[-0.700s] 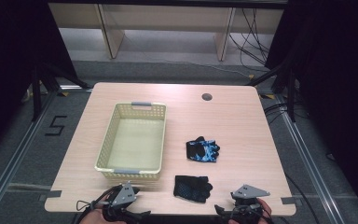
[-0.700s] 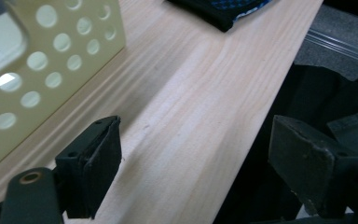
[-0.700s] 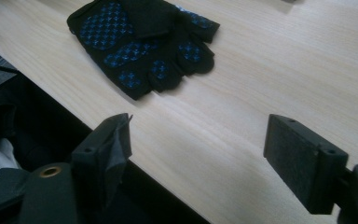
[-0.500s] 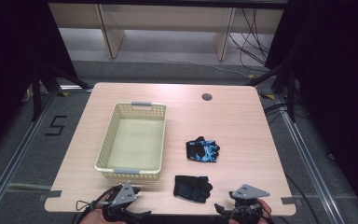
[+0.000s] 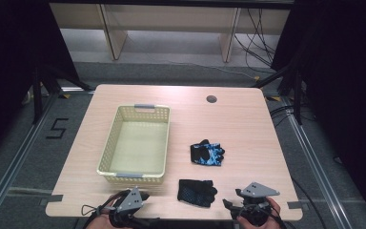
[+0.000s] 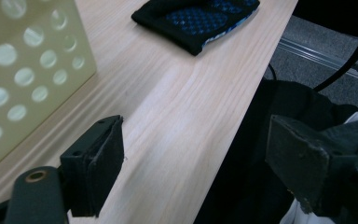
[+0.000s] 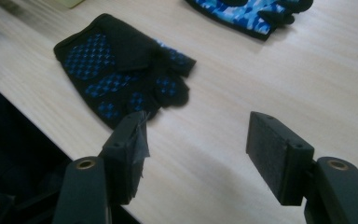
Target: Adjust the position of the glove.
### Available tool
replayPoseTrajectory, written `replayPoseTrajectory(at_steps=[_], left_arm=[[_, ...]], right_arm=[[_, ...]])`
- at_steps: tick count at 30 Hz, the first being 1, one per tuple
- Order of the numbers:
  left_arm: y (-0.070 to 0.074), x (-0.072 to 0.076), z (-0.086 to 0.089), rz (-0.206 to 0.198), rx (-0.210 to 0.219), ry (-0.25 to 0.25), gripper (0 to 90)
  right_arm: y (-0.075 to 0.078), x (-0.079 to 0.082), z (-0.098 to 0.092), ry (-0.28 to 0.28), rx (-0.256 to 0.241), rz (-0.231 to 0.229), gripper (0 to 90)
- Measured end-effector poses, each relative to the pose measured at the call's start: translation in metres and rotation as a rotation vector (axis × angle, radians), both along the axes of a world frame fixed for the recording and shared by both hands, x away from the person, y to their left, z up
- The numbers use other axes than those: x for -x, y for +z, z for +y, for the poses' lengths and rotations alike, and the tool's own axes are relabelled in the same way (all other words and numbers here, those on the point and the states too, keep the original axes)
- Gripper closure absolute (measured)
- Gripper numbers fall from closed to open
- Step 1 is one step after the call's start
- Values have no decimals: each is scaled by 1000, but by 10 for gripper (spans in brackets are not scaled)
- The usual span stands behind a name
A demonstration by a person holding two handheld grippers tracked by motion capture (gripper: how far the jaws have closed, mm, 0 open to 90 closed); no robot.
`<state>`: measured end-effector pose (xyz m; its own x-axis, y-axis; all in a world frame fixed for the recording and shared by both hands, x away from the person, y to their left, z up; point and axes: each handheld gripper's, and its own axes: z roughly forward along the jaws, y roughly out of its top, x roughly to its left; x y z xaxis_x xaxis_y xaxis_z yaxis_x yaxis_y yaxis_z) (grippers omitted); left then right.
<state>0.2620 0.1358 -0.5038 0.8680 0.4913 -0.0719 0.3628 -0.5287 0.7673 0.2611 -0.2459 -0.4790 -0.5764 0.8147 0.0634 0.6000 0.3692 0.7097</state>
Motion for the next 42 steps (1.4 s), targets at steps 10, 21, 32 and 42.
replayPoseTrajectory(at_steps=[10,21,32,42], left_arm=[[4,-12,-32,-29,-14,-32,278],[6,-22,-65,-63,-71,-73,375],[-1,-32,-84,-46,-115,-66,387],[-5,-37,-92,-100,-171,-91,592]], right_arm=[[5,-27,13,68,96,-5,521],[-8,-60,43,115,21,40,577],[-17,-76,46,146,31,64,579],[-22,-79,50,166,45,110,731]])
